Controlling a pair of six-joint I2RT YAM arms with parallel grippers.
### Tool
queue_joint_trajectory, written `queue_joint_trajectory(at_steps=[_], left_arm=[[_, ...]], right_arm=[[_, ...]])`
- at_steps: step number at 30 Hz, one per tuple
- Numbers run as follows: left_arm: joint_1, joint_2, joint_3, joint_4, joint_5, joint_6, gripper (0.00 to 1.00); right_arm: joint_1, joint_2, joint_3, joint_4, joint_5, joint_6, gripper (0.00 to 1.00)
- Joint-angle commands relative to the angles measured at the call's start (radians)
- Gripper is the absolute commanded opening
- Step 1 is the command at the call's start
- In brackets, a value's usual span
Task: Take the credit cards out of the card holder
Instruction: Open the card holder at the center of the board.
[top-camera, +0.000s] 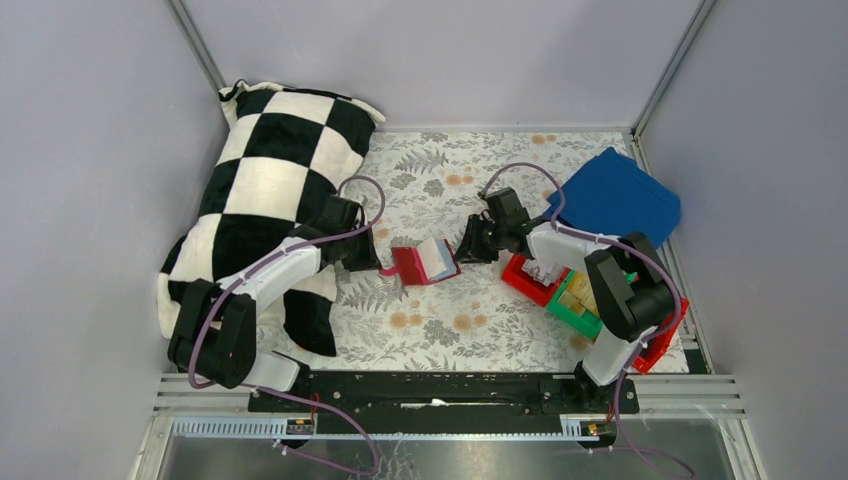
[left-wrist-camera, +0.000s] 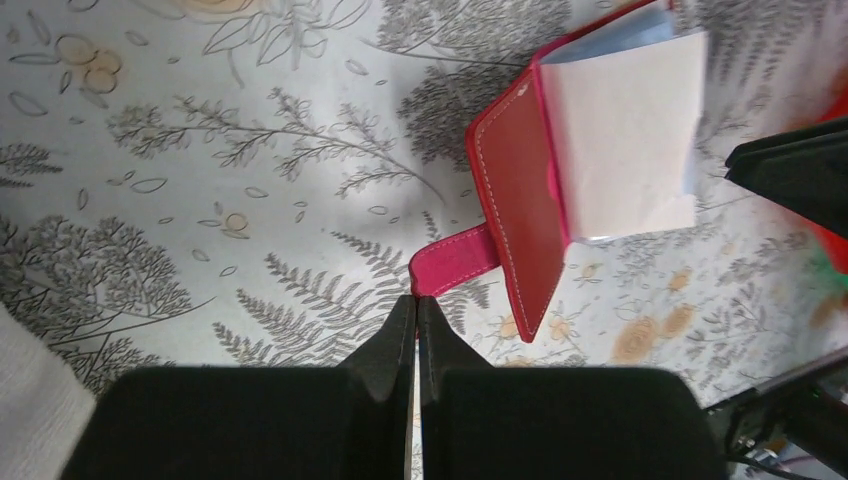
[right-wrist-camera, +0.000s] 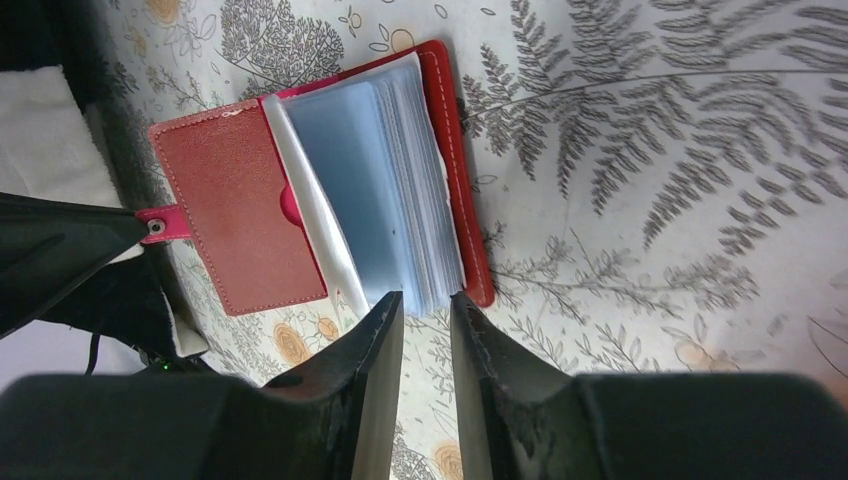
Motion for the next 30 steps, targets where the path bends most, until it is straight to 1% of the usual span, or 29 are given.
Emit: queue_joint_trajectory(at_steps=[1, 3, 9, 14, 17, 23, 24, 26, 30], left_arm=[[-0.004, 0.027, -0.004, -0.022, -0.122, -0.001, 0.00], [-0.005, 0.050, 0.002, -0.038, -0.150, 0.003, 0.00], [-0.005, 0.100, 0.010, -0.038, -0.163, 0.001, 0.00], [-0.005, 0.137, 0.030, -0.030, -0.164, 0.006, 0.00], [-0.006, 0.158, 0.051, -0.034, -0.155, 0.017, 0.00], [-0.006, 0.164, 0.097, -0.076, -0.163, 0.041, 0.00], [-0.006, 0.152, 0.108, -0.088, -0.165, 0.042, 0.04], [-0.006, 0.116, 0.129, -0.112, -0.172, 0.035, 0.16], [-0.004, 0.053, 0.207, -0.192, -0.214, 0.027, 0.39]], right_arm=[[0.025, 0.065, 0.067, 0.058, -0.082, -0.005, 0.32], [0.030, 0.072, 0.072, 0.091, -0.094, 0.004, 0.34], [0.041, 0.123, 0.109, 0.094, -0.129, 0.007, 0.34], [0.073, 0.148, 0.099, 0.176, -0.211, 0.042, 0.34], [0.097, 0.154, 0.090, 0.242, -0.256, 0.067, 0.31], [0.146, 0.206, 0.139, 0.260, -0.266, 0.081, 0.32], [0.152, 0.223, 0.150, 0.259, -0.259, 0.084, 0.32], [0.166, 0.258, 0.175, 0.258, -0.247, 0.084, 0.29], [0.192, 0.344, 0.249, 0.163, -0.163, 0.038, 0.26]])
